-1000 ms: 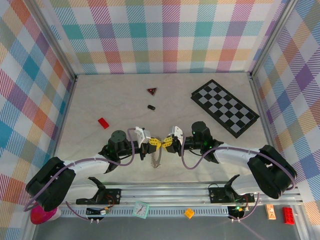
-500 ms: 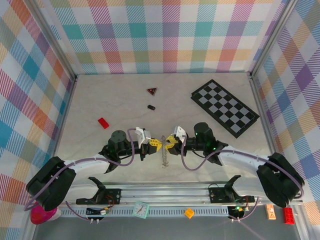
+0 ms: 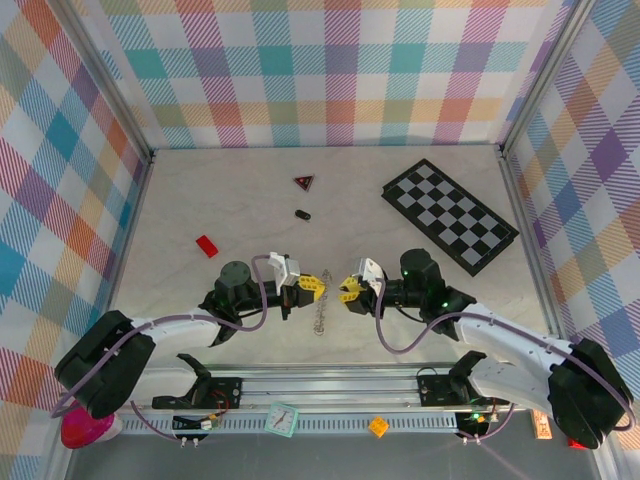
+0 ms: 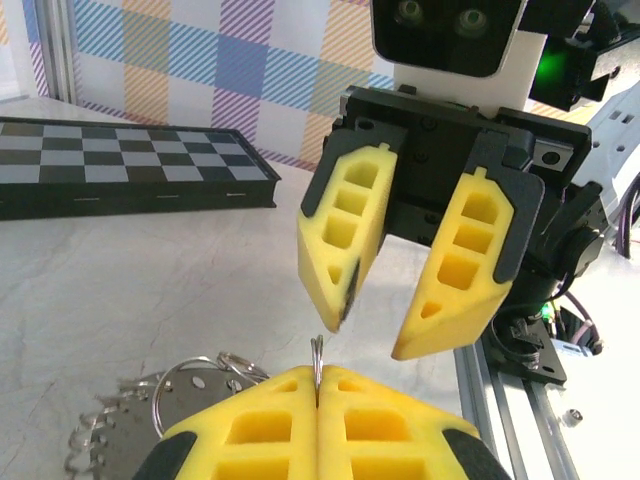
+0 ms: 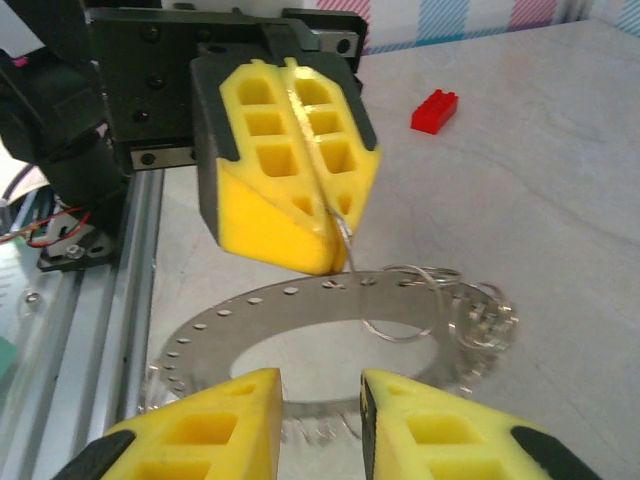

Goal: Put the keys on the keyring

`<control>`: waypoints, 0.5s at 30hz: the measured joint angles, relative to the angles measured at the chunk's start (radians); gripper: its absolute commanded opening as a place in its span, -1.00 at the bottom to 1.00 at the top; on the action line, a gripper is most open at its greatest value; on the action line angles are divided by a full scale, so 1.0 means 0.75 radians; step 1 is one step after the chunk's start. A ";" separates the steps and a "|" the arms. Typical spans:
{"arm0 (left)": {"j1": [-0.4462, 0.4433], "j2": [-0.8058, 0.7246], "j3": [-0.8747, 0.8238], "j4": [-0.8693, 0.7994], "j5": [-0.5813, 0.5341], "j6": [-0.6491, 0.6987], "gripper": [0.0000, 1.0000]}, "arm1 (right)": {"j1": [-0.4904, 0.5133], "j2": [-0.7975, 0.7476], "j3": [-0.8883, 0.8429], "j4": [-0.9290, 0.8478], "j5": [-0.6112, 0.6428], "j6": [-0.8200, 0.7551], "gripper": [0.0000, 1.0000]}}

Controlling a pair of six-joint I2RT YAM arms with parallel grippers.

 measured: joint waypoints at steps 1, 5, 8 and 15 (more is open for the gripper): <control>0.000 0.005 0.000 0.015 0.003 -0.007 -1.00 | 0.000 0.004 0.006 0.002 -0.017 0.001 -0.47; 0.000 0.010 0.000 0.048 0.015 -0.030 -1.00 | 0.000 0.026 0.036 0.024 -0.053 0.008 -0.44; 0.000 0.010 0.000 0.052 0.025 -0.035 -1.00 | 0.000 0.043 0.050 0.054 -0.060 0.011 -0.44; 0.000 0.010 0.000 0.054 0.054 -0.040 -1.00 | 0.000 0.101 0.080 0.087 -0.074 0.038 -0.43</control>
